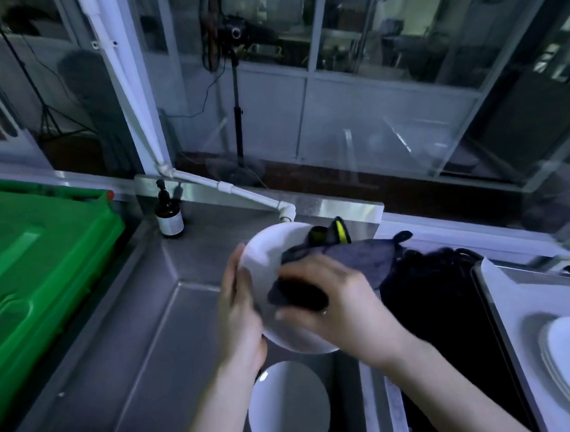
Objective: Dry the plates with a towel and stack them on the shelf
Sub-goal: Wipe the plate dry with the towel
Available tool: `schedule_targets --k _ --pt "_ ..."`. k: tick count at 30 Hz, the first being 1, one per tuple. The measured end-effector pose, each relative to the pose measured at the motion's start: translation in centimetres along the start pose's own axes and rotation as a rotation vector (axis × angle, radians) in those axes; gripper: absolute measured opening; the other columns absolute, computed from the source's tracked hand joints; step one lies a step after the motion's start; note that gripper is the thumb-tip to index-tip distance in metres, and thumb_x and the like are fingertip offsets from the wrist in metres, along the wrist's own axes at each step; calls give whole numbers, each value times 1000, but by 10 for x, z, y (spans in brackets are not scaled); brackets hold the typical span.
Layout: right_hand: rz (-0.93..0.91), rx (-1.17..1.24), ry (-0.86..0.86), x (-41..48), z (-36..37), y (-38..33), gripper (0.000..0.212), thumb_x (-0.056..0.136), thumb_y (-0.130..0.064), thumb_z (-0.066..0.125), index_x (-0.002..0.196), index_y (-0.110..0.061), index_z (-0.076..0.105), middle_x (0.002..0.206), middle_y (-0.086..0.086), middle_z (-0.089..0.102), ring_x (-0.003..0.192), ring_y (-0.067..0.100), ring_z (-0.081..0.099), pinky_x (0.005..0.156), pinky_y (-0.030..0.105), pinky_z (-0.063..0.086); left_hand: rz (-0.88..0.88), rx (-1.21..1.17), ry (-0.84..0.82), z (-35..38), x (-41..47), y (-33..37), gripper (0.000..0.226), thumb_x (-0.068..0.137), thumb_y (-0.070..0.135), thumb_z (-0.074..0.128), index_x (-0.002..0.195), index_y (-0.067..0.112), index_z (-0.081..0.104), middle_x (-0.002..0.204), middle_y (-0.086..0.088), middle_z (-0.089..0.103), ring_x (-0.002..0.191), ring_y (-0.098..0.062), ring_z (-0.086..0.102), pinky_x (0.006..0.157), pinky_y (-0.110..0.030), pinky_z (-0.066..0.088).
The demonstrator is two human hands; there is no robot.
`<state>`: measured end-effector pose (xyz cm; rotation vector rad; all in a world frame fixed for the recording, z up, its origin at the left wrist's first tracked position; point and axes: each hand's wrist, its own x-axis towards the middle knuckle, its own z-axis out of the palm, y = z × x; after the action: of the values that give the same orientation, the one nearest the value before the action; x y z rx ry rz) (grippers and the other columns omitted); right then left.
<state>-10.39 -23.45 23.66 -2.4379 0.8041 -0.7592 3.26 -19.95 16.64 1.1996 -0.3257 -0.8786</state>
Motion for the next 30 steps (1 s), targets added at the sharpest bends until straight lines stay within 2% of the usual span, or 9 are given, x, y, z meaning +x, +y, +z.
schedule_targets --k 2,7,13,17,20,21,24,27,30 --pt "-10 -29 -206 -11 9 6 44 84 -37 73 123 -17 68 128 -2 64 120 10 57 105 20 36 30 3 16 -5 3 3 36 108 28 42 123 51 64 137 13 62 131 -12 55 115 -47 40" --pt "-164 -526 -177 -17 7 11 44 95 -52 46 129 -30 64 144 -12 50 144 16 33 115 57 26 26 -39 28 -21 4 9 38 105 28 42 120 54 65 139 12 61 131 -15 54 111 -50 43" --pt "-357 -496 -236 -39 18 -6 44 102 -48 36 140 -32 52 150 -18 42 147 10 23 116 46 25 31 -77 -53 -25 2 15 38 109 22 34 125 42 62 134 11 64 132 -17 55 109 -30 43" --pt "-289 -525 -283 -8 22 -13 45 97 -44 40 140 -37 50 151 -20 39 148 7 17 120 45 19 -55 -167 -124 -16 -13 15 36 109 27 35 134 25 59 134 -14 64 125 -30 61 108 -44 45" --pt "-188 -509 -271 11 27 -10 50 93 -44 38 142 -41 46 153 -22 34 149 3 11 122 44 12 -25 -140 -131 -17 -11 19 40 110 18 30 144 10 49 141 -11 58 119 -13 60 91 -16 49" --pt "-174 -512 -247 13 30 -9 51 92 -45 37 142 -41 46 153 -21 34 149 4 13 122 43 14 16 -109 -106 -19 -9 22 40 110 15 29 144 10 49 144 -12 56 121 -12 57 96 -15 46" --pt "-83 -553 -139 16 29 -3 51 94 -48 39 143 -36 47 153 -17 36 147 8 22 118 45 22 57 -86 -84 -24 -9 26 37 110 24 35 137 34 57 138 4 63 129 -13 58 108 -36 46" --pt "23 -588 -114 6 16 9 49 96 -47 39 143 -33 47 153 -16 36 148 11 21 116 48 24 56 -96 -6 -29 -10 33 35 108 28 38 119 51 63 114 24 72 108 -2 68 76 -22 58" --pt "-66 -586 -187 -29 14 16 48 100 -45 34 145 -34 44 155 -19 32 149 14 20 114 50 27 68 -82 55 -32 -4 40 39 107 27 39 111 57 64 123 26 67 120 -2 60 98 -31 52"
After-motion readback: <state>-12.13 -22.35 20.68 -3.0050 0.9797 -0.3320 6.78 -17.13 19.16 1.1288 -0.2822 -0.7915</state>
